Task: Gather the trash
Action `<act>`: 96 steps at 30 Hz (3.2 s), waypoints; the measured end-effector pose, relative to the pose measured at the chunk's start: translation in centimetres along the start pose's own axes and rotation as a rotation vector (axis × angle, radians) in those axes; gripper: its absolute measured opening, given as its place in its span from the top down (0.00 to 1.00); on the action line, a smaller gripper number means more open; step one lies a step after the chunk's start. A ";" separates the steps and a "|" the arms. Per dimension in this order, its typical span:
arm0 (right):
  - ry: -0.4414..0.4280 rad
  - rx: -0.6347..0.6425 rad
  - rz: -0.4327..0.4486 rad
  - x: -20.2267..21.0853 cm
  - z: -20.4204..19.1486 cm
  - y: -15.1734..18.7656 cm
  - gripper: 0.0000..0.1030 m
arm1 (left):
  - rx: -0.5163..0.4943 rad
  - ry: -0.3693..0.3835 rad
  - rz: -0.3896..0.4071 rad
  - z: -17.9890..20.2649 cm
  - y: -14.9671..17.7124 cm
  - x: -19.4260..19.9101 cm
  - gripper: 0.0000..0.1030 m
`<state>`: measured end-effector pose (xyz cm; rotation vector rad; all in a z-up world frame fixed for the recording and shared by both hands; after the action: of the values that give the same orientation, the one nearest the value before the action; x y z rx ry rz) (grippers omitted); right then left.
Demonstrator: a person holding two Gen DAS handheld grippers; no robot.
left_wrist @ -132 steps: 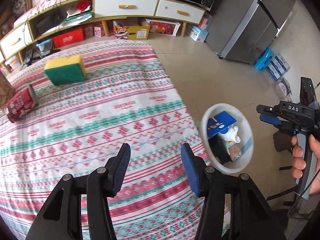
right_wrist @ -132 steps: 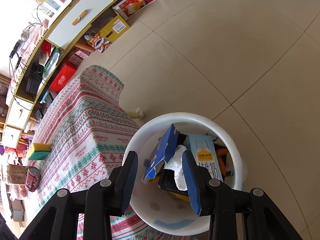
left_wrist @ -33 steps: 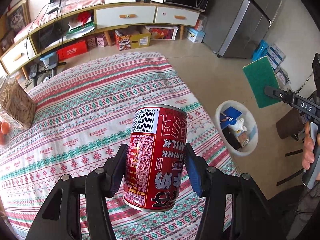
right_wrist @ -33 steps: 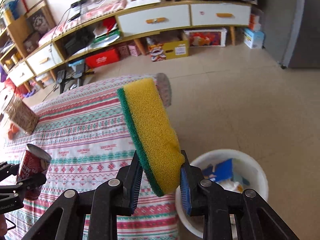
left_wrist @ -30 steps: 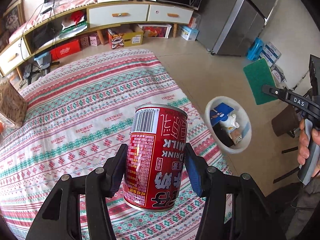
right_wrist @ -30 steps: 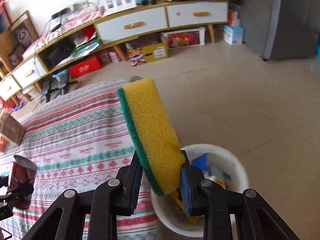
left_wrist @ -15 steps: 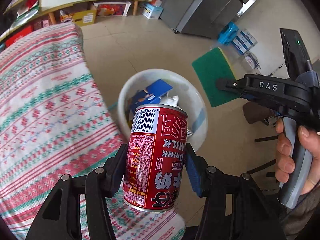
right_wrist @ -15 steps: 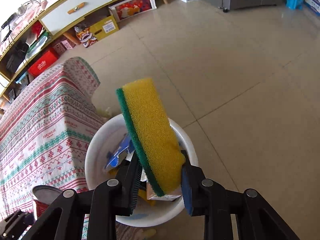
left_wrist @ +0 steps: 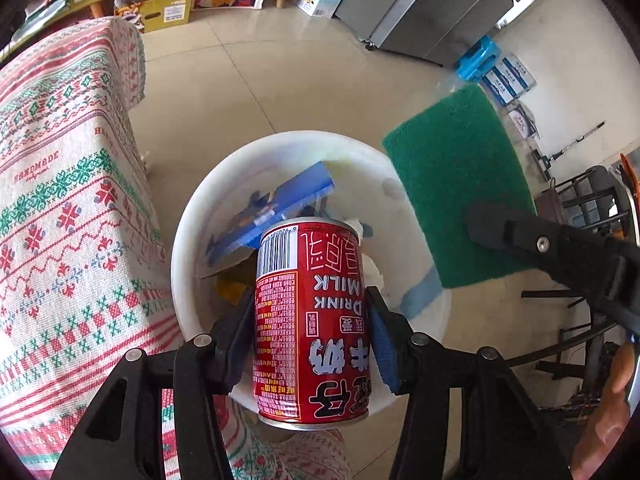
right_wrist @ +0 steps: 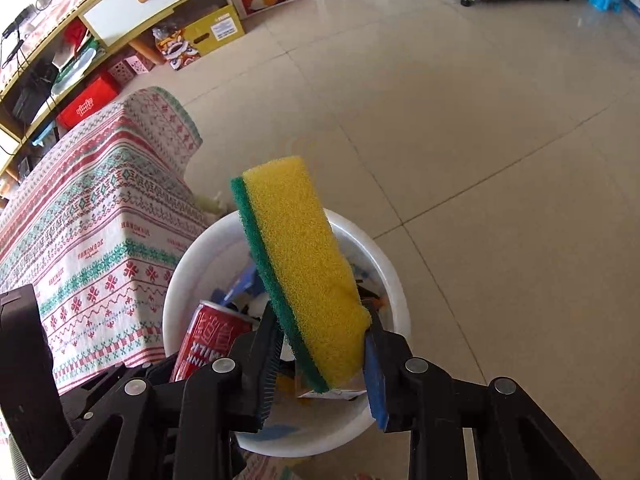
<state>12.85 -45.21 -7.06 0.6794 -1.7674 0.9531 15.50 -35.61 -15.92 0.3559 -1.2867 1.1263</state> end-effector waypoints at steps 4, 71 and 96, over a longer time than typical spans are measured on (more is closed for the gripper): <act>0.055 0.020 -0.005 -0.5 0.1 0.1 0.67 | 0.014 0.016 0.017 0.0 -0.1 -0.6 0.47; 0.075 0.111 0.437 9.1 -9.0 19.4 0.05 | 0.032 -0.479 0.381 -8.7 18.9 25.8 0.16; 0.125 0.111 0.452 9.6 -8.4 19.0 0.01 | 0.034 -0.432 0.364 -8.1 19.0 24.7 0.00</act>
<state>-1.53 -28.15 -2.02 0.2795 -1.7999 1.3740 1.59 -9.32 -3.54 0.4158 -1.7642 1.4288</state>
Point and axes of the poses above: each gripper's, at about its wrist camera, not at the fingertips, and x roughly against the way its jaws point, z to its right, y to its underside, the point moved 7 cm from there along -x, roughly the way its jaws point, and after that the axes turned 9 degrees about -x, right-handed, at the moved point
